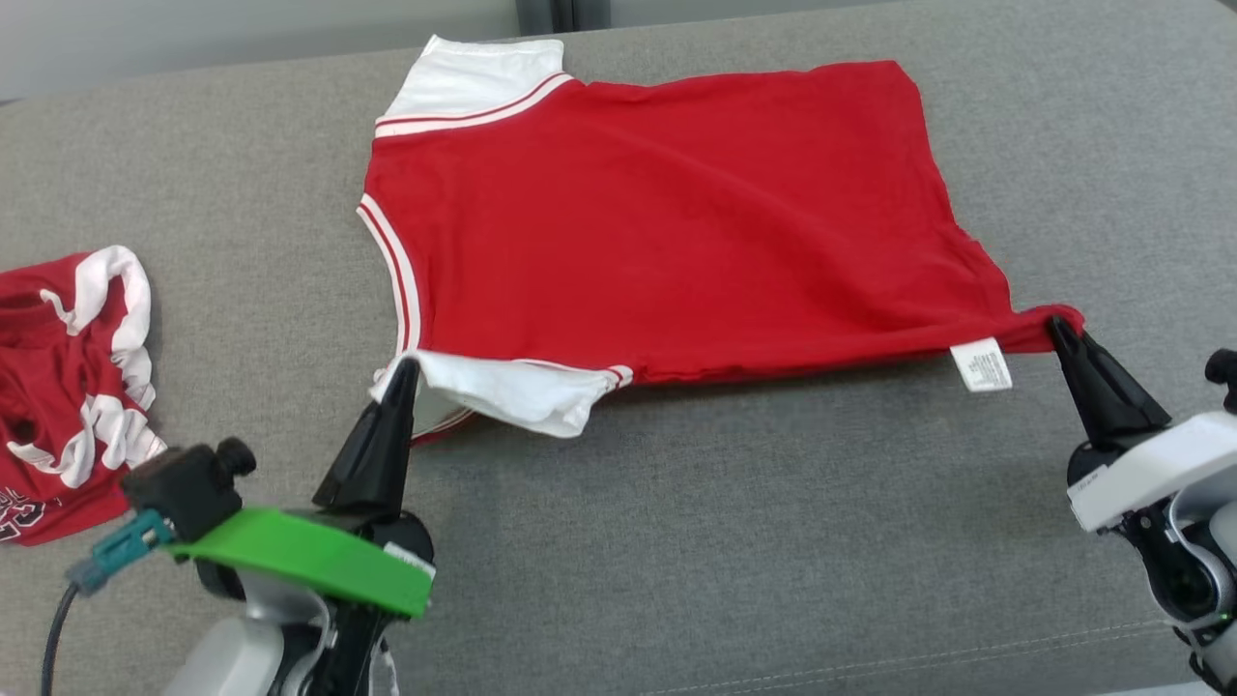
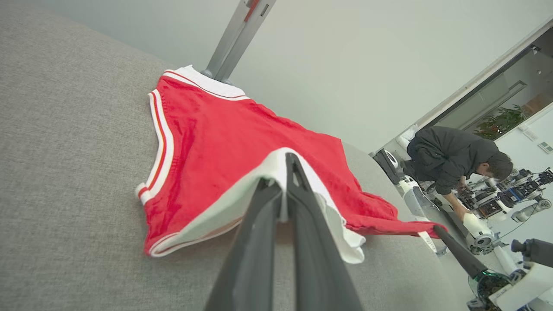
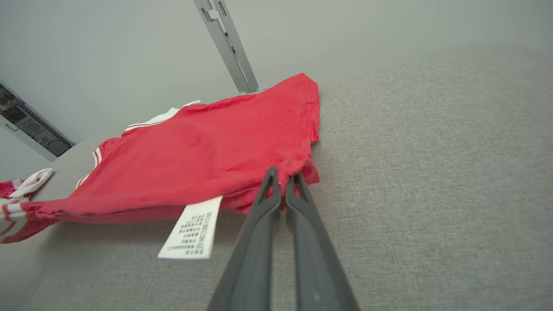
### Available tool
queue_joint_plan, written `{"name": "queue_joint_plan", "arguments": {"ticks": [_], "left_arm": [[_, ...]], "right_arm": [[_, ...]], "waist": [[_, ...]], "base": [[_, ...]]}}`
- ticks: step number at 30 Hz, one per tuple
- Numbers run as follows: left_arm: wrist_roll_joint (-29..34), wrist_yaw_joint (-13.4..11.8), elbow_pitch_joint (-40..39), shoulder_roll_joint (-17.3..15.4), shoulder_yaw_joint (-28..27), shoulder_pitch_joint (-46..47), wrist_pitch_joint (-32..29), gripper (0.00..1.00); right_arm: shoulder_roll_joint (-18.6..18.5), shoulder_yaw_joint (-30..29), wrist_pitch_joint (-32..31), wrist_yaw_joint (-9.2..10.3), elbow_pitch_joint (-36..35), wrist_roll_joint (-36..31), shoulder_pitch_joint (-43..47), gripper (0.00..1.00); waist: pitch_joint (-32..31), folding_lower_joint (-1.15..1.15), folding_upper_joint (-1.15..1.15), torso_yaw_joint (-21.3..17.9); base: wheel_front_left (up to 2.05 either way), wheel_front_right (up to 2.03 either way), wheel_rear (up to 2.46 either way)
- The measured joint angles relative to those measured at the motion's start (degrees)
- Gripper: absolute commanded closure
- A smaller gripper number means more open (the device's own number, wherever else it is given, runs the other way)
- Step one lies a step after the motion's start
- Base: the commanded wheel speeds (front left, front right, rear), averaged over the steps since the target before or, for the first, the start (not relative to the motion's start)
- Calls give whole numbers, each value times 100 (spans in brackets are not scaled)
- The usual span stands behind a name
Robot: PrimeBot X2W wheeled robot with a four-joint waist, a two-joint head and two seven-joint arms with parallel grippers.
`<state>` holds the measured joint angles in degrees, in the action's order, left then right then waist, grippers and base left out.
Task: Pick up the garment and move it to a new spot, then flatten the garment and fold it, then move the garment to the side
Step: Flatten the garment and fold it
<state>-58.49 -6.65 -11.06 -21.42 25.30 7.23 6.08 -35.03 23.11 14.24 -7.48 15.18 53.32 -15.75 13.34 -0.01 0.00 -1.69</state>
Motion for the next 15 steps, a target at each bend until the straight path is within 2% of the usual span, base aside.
{"name": "queue_joint_plan", "arguments": {"ticks": [7,15], "left_arm": [[303,294,1137,296,200,1391,-54,100],[1013,568,2288,519,334,2524,524,100]], "right_arm": [[129,283,-170,0,631,112,-981,100],[376,617,-89,0,1270,100,-1929,100]], "waist": [[455,0,0,82],[1017,0,0,137]], "base": [[0,0,0],[0,0,0]]}}
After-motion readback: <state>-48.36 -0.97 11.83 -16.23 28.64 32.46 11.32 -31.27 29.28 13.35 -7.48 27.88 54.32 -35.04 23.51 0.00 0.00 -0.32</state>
